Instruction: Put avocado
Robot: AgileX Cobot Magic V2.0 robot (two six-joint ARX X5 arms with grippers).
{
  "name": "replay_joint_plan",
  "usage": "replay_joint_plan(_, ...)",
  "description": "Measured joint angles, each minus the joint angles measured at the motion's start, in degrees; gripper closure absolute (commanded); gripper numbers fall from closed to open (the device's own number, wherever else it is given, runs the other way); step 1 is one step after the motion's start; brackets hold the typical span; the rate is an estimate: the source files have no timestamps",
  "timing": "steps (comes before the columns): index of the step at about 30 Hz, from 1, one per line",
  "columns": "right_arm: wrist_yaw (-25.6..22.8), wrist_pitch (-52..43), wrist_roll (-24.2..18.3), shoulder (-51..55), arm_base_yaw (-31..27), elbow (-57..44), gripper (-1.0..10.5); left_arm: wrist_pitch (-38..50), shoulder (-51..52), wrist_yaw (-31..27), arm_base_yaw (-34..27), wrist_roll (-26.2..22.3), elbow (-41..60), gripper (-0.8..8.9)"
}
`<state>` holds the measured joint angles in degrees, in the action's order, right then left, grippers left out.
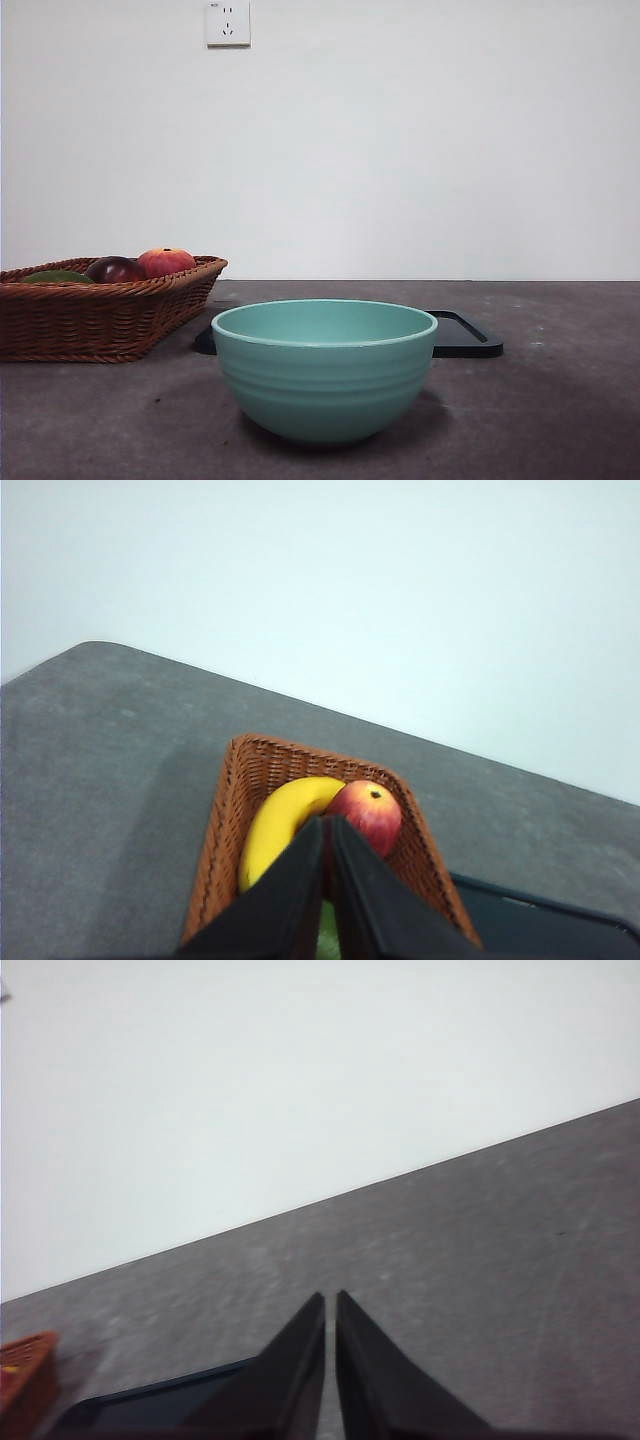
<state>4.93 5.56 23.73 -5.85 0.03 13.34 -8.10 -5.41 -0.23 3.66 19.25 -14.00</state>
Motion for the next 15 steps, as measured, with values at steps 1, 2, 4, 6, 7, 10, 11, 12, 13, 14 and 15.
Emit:
replay_joint_plan(1,0.98,0.76,0.42,-1.53,0.17,1.75,9.3,-0.33,-1.44,0.11,0.02,0.28,-1.6,7.98)
replay_joint_plan(2,1.55,1.66,0.63,-2.91,0.37,3.43,9.3,-0.52,-2.69,0.37,0.04,0.42,-2.95,7.98)
replay_joint_plan(4,2.71,3.56,0.79,-5.53,0.72,6.88,9.3,-0.76,-5.31,0.9,0.59,0.72,-6.29,7.98)
replay_joint_plan(6,4.44,4.96,0.83,-8.44,0.79,10.1,9.3,-0.76,-7.98,1.4,1.4,0.85,-9.88,7.98)
replay_joint_plan(7,5.86,5.66,0.81,-10.36,0.83,11.87,9.3,-1.03,-9.73,1.73,1.92,0.87,-12.15,7.98)
replay_joint_plan(10,9.7,7.52,0.81,-15.23,0.83,15.82,9.3,-3.28,-14.27,2.58,3.43,0.72,-17.73,7.98)
replay_joint_plan(11,11.32,8.57,0.79,-17.09,0.83,17.4,9.3,-4.24,-15.93,3.34,4.09,0.28,-19.61,7.98)
replay_joint_plan(12,12.66,9.75,0.76,-18.64,0.83,18.8,9.3,-5.05,-17.33,3.74,4.74,-0.33,-21.05,7.98)
replay_joint_plan(13,14.19,11.28,0.72,-20.52,0.85,20.5,9.3,-6.16,-18.93,4.15,5.57,-0.98,-22.71,7.98)
replay_joint_plan(14,15.58,13.16,0.46,-22.29,0.85,22.18,9.3,-7.06,-20.46,4.44,6.43,-1.7,-24.17,7.98)
replay_joint_plan(15,16.7,14.91,0.0,-23.82,0.85,23.65,9.3,-7.65,-21.68,4.57,7.19,-2.25,-25.29,7.99)
